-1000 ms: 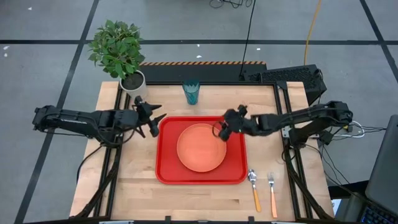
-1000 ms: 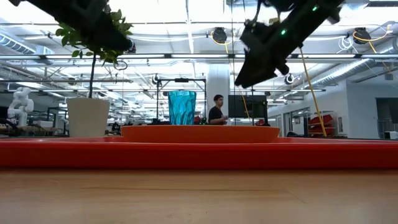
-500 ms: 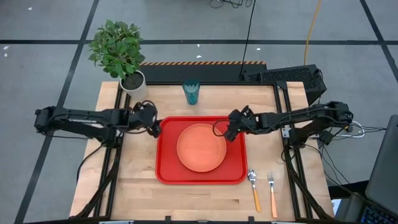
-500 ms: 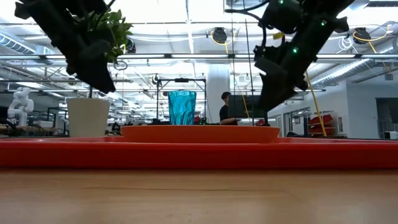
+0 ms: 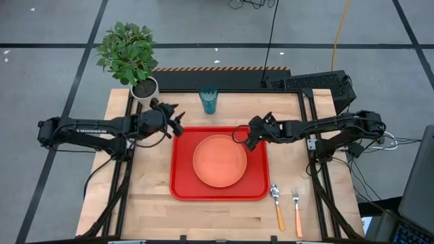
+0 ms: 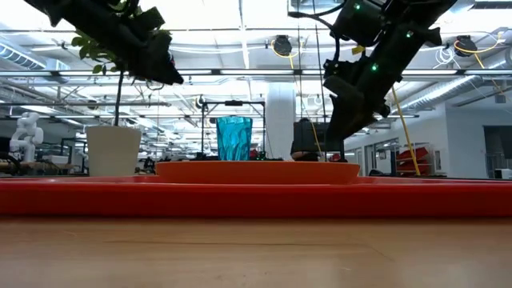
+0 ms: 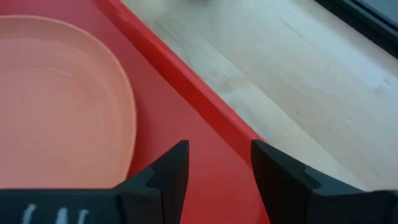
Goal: Pick and place plate/cup/fork/spoon on tray
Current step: Put the blue cup on the red tray to the top right of the orange plate
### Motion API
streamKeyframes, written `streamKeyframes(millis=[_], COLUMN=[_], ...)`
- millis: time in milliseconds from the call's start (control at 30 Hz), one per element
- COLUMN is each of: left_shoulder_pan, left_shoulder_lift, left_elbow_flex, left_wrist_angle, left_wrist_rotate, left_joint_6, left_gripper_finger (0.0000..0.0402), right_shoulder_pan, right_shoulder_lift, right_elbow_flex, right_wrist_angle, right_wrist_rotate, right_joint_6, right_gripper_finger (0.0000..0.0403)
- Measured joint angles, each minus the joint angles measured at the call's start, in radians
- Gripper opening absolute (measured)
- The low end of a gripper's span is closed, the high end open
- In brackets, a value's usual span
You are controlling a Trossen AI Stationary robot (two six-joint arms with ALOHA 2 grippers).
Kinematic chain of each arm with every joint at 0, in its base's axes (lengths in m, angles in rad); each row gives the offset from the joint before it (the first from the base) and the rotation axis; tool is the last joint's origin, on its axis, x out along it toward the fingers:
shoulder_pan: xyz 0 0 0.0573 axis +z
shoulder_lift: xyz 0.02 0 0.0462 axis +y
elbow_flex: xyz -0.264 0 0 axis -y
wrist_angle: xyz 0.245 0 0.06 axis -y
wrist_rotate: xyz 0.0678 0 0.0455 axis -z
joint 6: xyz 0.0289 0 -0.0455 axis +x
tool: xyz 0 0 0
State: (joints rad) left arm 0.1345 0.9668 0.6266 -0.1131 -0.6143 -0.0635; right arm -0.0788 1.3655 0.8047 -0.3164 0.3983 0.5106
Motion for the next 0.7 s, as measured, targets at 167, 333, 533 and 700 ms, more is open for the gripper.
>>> streamKeyframes(millis=[167, 333, 533, 700], left_shoulder_pan=[-0.001, 0.010, 0.059, 0.138], left_shoulder_lift=[0.046, 0.088, 0.146, 0.256], left_elbow_flex=[0.000, 0.052, 0.249, 0.495], left_wrist_angle=[0.018, -0.084, -0.244, -0.548], left_wrist_rotate=[0.083, 0.092, 0.195, 0.279], left_joint_6=[0.262, 0.325, 0.310, 0.334], left_gripper_finger=[0.0214, 0.0214, 0.0214, 0.0213], right_shoulder_pan=[0.000, 0.000, 0.000, 0.000], right_shoulder_lift=[0.000, 0.000, 0.000, 0.000], right_elbow_flex=[0.000, 0.000, 0.000, 0.000], right_wrist_angle=[0.001, 0.006, 0.014, 0.014], right_wrist_rotate=[-0.059, -0.061, -0.061, -0.061], right_joint_6=[-0.026, -0.044, -0.062, -0.079], right_gripper_finger=[0.0164, 0.0164, 0.0164, 0.0164])
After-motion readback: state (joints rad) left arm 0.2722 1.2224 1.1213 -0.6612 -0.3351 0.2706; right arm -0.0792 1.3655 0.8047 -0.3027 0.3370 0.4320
